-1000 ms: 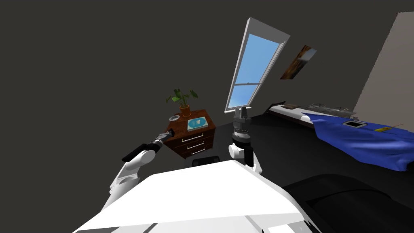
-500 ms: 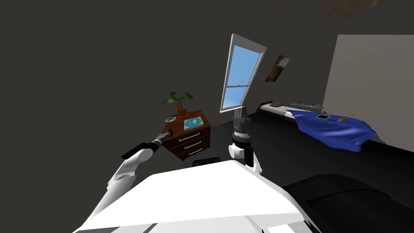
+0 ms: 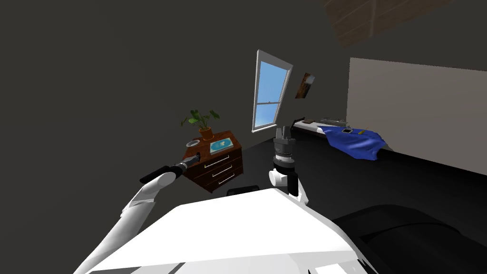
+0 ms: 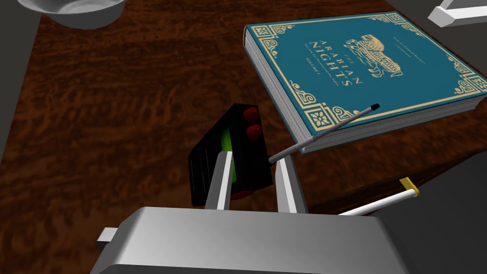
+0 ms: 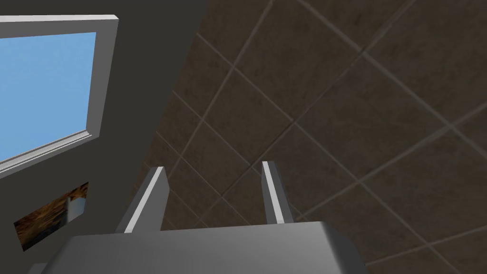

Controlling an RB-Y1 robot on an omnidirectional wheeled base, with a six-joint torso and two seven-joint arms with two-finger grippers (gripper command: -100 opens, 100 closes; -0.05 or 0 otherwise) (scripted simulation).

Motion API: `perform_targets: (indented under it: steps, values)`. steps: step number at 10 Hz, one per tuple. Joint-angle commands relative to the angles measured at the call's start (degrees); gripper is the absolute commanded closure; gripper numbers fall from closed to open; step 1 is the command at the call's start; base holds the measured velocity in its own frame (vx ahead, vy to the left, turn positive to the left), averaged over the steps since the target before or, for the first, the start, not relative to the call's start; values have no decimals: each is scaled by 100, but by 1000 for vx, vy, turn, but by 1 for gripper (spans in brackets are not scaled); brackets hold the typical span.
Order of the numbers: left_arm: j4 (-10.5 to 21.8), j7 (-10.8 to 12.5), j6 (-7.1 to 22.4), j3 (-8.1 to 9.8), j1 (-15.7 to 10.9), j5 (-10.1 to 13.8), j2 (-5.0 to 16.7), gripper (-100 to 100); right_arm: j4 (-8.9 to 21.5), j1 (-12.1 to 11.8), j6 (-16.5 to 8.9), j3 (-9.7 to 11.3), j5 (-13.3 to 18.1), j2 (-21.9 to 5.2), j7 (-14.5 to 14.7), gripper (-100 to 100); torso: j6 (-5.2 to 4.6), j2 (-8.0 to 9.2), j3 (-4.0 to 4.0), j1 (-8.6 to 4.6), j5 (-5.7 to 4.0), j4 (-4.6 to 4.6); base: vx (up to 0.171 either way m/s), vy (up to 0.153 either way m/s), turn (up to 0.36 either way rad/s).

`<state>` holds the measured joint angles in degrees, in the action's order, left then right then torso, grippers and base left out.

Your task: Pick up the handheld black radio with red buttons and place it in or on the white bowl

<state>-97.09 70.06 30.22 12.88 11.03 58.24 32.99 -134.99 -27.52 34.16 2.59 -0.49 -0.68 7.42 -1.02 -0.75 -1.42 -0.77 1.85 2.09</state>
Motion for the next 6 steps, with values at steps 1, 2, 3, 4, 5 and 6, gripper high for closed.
perform_targets:
  steps: [1, 2, 3, 4, 5, 6]
  values:
    - [286, -18, 35, 4, -100, 286, 281, 100, 0, 0, 0, 0, 0, 0, 0, 0, 0, 0, 0, 0, 0, 0, -41, -51, -180]
    - [339, -18, 35, 4, -100, 308, 281, 100, 0, 0, 0, 0, 0, 0, 0, 0, -4, -5, -3, 7, 4, 0, -26, -35, -113]
    - [573, -52, 50, 1, -203, 532, 511, 100, 0, 0, 0, 0, 0, 0, 0, 0, 4, -8, -5, 17, 9, 2, -25, -36, -240]
    - [624, -52, 50, 1, -203, 549, 511, 100, 0, 0, 0, 0, 0, 0, 0, 0, -5, -12, -7, 23, 14, 3, -25, -25, -113]
    - [871, -93, 65, 1, -305, 791, 744, 100, 0, -1, 0, 0, 0, 0, 0, 0, 6, -12, -7, 30, 17, 3, -27, -37, -223]
    - [921, -93, 65, 1, -305, 791, 744, 100, 0, 0, 0, 0, 0, 0, 0, 0, -3, -12, -7, 30, 20, 3, -16, -32, -115]
